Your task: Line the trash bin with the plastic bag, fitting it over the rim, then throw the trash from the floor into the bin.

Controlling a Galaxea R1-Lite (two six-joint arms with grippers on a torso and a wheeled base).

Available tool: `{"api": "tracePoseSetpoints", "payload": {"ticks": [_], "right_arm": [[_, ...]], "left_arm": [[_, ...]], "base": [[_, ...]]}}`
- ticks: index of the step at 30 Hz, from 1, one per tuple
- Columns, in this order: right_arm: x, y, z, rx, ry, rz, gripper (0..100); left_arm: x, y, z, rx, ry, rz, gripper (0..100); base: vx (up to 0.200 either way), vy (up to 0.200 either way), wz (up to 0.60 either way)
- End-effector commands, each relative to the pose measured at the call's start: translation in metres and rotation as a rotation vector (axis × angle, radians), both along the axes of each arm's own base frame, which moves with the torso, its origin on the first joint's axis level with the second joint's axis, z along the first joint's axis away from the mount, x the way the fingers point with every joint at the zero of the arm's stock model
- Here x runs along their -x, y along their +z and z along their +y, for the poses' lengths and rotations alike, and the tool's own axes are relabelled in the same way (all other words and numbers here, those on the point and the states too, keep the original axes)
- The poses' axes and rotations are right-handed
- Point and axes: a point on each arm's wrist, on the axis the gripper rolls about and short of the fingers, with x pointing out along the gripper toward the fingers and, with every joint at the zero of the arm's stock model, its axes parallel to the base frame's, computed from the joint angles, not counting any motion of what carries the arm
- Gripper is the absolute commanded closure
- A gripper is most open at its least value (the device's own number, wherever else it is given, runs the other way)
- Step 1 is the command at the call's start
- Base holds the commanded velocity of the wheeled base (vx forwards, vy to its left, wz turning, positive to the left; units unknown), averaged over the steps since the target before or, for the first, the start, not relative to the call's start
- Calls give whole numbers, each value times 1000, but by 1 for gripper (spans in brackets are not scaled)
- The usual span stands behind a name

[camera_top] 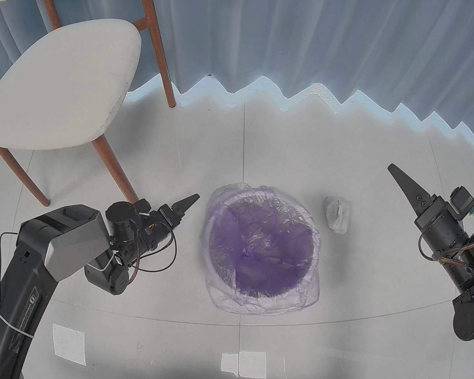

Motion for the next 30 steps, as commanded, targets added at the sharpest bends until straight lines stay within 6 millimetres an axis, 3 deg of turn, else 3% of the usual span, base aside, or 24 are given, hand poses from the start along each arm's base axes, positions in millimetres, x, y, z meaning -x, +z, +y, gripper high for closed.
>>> {"api": "tracePoseSetpoints", "payload": {"ticks": [1, 11, 20, 21, 30], "right_arm": [[0, 1, 0, 0, 1, -14, 0], [0, 1, 0, 0, 1, -14, 0], [-1, 0, 0, 0, 1, -14, 0], [-1, 1, 0, 0, 1, -16, 0], [-1, 1, 0, -1, 0, -17, 0]], "left_arm": [[2, 24, -10, 55, -49, -17, 0], [3, 30, -37, 110, -190, -8, 0], [-2, 19, -38, 157, -190, 56, 0], [-2, 17, -37, 157, -190, 62, 100], [-2, 3, -34, 156, -188, 91, 100]], "base": [[0, 0, 0], [0, 0, 0], [0, 0, 0], [0, 0, 0], [0, 0, 0]]}}
